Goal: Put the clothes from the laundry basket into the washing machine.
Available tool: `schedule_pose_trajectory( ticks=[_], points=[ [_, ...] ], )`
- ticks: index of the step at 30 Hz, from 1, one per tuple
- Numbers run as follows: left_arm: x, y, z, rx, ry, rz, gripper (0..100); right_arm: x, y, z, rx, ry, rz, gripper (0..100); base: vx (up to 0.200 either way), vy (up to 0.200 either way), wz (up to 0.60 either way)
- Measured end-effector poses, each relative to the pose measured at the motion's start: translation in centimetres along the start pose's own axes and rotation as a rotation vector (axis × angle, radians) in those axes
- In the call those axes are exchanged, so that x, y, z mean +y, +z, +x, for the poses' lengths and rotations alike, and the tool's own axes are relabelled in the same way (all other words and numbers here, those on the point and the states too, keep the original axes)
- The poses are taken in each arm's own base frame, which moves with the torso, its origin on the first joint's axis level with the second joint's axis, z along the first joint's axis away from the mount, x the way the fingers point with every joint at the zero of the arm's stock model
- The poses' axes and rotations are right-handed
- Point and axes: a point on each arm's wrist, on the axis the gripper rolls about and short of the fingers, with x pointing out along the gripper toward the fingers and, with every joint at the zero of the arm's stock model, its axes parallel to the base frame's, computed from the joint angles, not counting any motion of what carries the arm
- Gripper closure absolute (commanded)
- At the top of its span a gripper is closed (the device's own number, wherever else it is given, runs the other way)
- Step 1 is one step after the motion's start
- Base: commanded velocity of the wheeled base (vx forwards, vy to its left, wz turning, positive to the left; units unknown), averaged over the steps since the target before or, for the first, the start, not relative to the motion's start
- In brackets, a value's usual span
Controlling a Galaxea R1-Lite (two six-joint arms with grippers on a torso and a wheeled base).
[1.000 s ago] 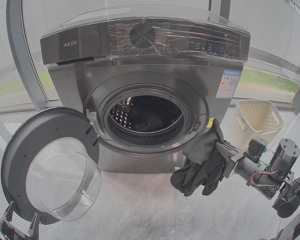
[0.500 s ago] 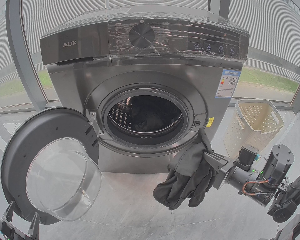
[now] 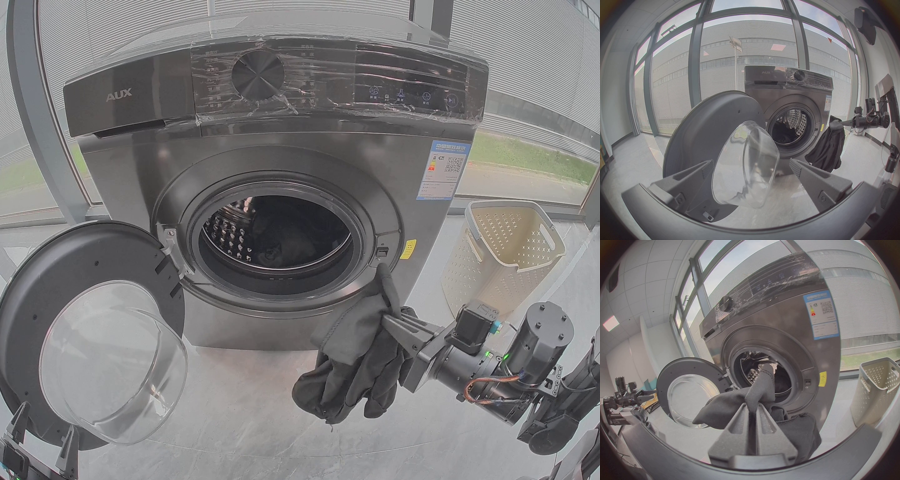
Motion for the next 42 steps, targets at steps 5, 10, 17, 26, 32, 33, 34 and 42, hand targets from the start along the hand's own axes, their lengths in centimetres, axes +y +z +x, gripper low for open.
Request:
schedule_pose_trajectory(
  ticks=[5,10,17,26,32,33,34,42],
  points=[
    [0.0,0.0,0.0,0.000,0.000,0.000,0,0.4,-0.4,-0.1,0.019,0.018,0.001,100,0.000,0.000,0.00],
    [0.0,0.0,0.0,0.000,-0.010,0.008,0,1.2,-0.7,0.1,0.023,0.050,0.003,100,0.000,0.000,0.00],
    [-0.1,0.8,-0.1,-0.057,-0.043,0.025,0,1.6,-0.9,0.8,0.005,0.060,0.004,100,0.000,0.000,0.00],
    [-0.6,6.5,-0.5,-0.139,-0.301,0.025,0,1.9,-0.2,2.3,-0.043,0.069,0.036,100,0.000,0.000,0.00],
    [-0.9,9.2,3.0,-0.058,-0.431,0.019,0,1.9,0.6,4.1,-0.097,0.083,0.058,100,0.000,0.000,0.00],
    [-0.9,9.4,3.6,-0.047,-0.444,0.019,0,1.9,0.7,4.3,-0.103,0.084,0.059,100,0.000,0.000,0.00],
    [-1.0,9.6,4.3,-0.031,-0.459,0.016,0,1.8,0.8,4.6,-0.111,0.083,0.059,100,0.000,0.000,0.00],
    [-2.8,10.5,11.3,0.069,-0.585,0.005,0,1.8,1.5,7.9,-0.165,0.084,0.061,100,0.000,0.000,0.00]
  ],
)
